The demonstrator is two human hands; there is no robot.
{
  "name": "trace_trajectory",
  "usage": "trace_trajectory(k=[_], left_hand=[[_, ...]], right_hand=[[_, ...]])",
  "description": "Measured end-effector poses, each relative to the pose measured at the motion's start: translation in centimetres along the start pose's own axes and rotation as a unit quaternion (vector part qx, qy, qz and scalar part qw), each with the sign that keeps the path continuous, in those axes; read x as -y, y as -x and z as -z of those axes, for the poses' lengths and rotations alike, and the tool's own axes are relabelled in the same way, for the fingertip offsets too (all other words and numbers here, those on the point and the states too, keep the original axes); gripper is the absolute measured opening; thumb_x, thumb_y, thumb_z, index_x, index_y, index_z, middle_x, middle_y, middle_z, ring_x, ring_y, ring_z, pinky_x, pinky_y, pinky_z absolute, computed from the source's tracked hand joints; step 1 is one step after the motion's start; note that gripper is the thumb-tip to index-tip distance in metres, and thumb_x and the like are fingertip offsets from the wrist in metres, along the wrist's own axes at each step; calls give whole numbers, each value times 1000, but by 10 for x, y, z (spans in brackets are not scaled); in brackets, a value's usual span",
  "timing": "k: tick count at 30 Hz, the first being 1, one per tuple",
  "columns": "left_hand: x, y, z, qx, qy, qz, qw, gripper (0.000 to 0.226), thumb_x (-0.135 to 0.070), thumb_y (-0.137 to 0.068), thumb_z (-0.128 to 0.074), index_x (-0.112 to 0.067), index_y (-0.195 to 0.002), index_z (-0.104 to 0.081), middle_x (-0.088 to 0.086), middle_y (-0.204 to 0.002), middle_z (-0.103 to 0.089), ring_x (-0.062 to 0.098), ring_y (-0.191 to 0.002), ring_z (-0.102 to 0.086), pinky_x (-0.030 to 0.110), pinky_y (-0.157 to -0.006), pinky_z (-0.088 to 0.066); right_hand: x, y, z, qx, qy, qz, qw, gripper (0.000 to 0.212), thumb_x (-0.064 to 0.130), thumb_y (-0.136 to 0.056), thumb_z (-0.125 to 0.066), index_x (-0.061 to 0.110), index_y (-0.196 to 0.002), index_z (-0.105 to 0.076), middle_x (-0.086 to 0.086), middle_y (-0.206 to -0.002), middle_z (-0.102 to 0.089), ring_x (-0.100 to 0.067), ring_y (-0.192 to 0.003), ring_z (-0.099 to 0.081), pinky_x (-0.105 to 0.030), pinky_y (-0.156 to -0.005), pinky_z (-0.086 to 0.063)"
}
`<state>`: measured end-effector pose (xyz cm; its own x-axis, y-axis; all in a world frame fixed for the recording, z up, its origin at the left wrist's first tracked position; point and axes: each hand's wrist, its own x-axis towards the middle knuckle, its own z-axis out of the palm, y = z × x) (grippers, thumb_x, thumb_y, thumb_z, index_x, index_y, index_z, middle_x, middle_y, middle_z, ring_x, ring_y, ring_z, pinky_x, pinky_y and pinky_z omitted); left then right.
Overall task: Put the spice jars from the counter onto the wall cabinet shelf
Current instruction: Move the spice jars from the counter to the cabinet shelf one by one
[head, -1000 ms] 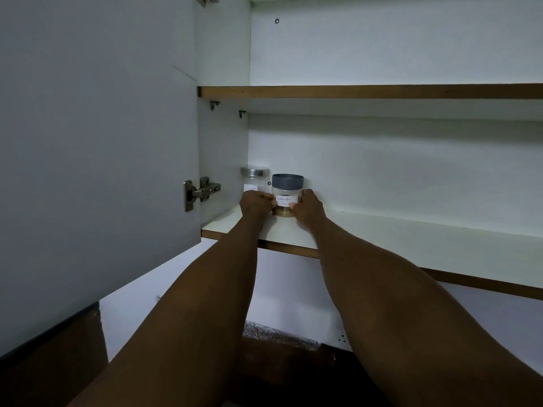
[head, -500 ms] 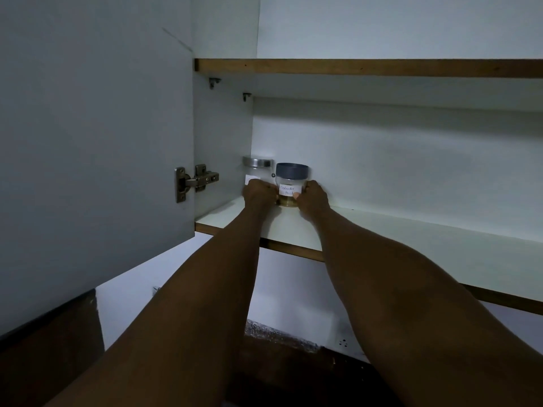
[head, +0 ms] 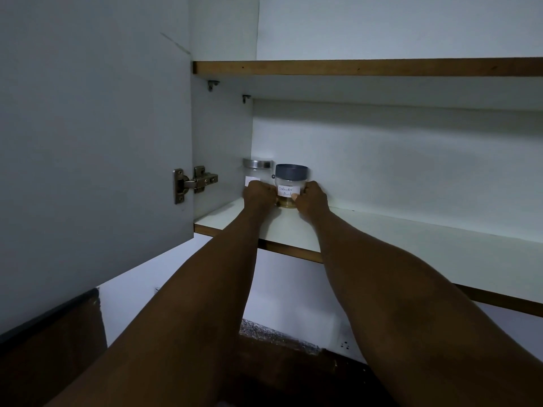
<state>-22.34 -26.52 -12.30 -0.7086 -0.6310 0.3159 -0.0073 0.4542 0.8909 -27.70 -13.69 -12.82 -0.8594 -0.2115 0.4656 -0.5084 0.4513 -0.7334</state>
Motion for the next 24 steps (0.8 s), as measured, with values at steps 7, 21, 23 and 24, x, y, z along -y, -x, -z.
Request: trace_trajectory(k=[7,21,23,24], left_hand=[[-3,1,1,-34,-18,6,999,25,-7,-94,-65,9,-112,-73,22,-119,-74,34,-116,-70,36,-101,-54],[-28,120,44,-11,-113,-75,991,21,-11,-98,-51,-5,-93,-70,9,-91,-70,29,-116,-70,26,-91,-52],[-22,144,45,19,-148,-141,979,24,-3,-94,-53,-1,-89,-76,11,-85,-74,25,-101,-75,22,-83,-55],[-20,156,46,16,-135,-175,975,25,-1,-94,-54,0,-97,-80,13,-94,-78,22,-99,-76,20,-84,-57]], right_hand=[[6,0,3,10,-42,-64,997,60,26,-90,-71,-2,-137,-46,-19,-134,-60,-35,-124,-60,-37,-99,-49],[38,106,37,73,127,-69,987,93,32,-92,-61,1,-162,-8,-18,-164,-27,-35,-153,-29,-43,-123,-29],[38,129,37,47,169,-61,983,78,37,-95,-53,4,-159,-22,-17,-158,-37,-34,-146,-39,-43,-118,-34],[40,140,38,23,207,-33,977,66,35,-98,-48,4,-154,-33,-17,-153,-45,-33,-142,-44,-43,-115,-36]])
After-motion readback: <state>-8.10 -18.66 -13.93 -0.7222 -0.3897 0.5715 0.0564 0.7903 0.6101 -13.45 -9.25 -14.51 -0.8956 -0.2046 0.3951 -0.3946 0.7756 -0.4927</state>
